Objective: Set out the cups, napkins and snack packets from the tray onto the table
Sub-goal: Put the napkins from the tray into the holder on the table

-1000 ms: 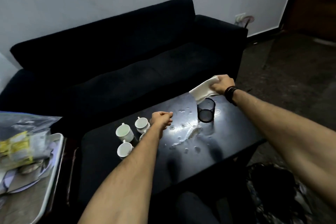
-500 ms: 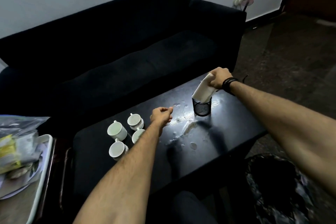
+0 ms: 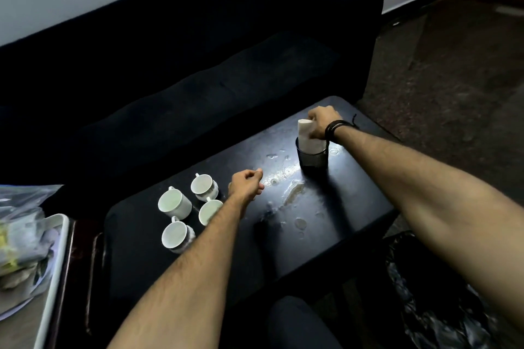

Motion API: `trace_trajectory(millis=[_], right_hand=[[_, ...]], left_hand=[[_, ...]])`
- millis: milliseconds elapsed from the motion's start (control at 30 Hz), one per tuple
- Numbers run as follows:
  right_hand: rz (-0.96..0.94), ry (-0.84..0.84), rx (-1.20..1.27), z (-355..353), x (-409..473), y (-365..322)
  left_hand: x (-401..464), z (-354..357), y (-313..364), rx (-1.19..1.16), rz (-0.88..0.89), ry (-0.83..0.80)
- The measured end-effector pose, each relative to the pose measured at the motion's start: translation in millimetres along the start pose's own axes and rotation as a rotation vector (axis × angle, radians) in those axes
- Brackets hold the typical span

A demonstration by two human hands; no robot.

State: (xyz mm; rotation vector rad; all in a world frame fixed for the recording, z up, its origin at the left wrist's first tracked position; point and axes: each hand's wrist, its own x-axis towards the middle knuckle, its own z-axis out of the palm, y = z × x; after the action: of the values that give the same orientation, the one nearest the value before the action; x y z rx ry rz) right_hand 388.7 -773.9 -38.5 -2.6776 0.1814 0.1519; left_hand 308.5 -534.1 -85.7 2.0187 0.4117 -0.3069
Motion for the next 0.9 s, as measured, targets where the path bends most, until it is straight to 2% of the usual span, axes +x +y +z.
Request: trace_trajectory(millis=[100,267,433,700,900], right_hand=[[-0.060,0.039,-0.174,11.9,-0.5,3.1],[-0.083,0.183,-0.331,27.6,-6.6,9.6],[-0.186,0.244,-0.322,31.0,-19.8,-9.9],[-0.451,0.165,-0.298,45.6,-55.9,-118.9],[-0.668,-0.002,-0.285,90.0,-103.1,-239.1]], left_hand=[[3.2,2.1,-3.6,0.047,0.030,-0.006],[11.2,0.9,-8.0,0.098,0.047,0.027],[4.8,-12.3,-5.7,0.171,0.080,0.042],[-37.8,-94.2,1.6,0.479,0.223,0.185],[-78.8,-206.7,-41.9,0.544,0.151,0.419]])
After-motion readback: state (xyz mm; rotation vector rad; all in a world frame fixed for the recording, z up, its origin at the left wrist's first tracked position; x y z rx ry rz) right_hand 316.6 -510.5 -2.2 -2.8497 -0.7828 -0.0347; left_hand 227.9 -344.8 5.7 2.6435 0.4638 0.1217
